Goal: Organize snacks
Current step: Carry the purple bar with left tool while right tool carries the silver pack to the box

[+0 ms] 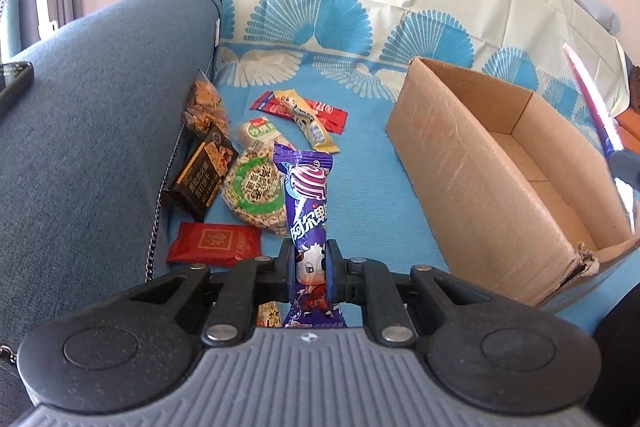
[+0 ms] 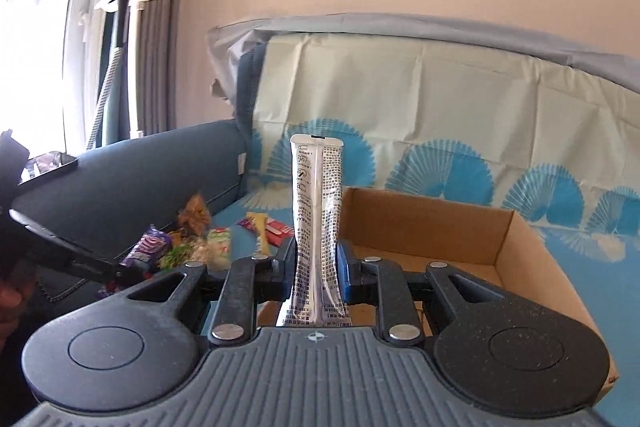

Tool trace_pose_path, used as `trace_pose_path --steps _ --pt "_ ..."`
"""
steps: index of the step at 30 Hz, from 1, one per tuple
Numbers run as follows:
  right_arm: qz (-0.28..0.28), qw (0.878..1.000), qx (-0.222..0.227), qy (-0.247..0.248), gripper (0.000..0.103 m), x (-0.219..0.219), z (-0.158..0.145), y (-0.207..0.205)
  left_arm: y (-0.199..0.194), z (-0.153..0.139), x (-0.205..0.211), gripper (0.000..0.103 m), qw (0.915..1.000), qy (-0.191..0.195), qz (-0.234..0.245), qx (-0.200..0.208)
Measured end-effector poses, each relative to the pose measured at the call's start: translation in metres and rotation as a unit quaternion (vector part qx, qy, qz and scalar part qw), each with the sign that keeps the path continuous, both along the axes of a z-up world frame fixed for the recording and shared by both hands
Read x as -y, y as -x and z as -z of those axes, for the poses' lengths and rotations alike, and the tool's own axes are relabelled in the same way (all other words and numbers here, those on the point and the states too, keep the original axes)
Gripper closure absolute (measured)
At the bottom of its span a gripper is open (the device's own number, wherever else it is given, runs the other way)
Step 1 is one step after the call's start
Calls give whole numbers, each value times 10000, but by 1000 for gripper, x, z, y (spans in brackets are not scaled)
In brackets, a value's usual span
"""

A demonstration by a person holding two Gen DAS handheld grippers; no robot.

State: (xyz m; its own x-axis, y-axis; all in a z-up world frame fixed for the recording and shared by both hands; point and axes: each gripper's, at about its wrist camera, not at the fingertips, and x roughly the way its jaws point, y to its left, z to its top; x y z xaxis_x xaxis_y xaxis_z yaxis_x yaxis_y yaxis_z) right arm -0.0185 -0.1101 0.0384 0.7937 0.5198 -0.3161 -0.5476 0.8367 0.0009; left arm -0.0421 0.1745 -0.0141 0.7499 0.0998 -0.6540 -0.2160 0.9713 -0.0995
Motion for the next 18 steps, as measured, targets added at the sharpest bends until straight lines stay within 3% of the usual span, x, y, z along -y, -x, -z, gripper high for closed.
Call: trace_pose_path --steps 8,13,18 --pt "625 9967 -415 -301 80 17 10 -35 -8 -33 12 88 9994 214 -34 259" --pt "1253 9875 -739 -604 80 36 17 -59 -30 -70 53 88 9969 161 354 681" --pt "1800 9779 -644 -841 80 51 19 -67 -60 -91 100 88 9927 369 743 874"
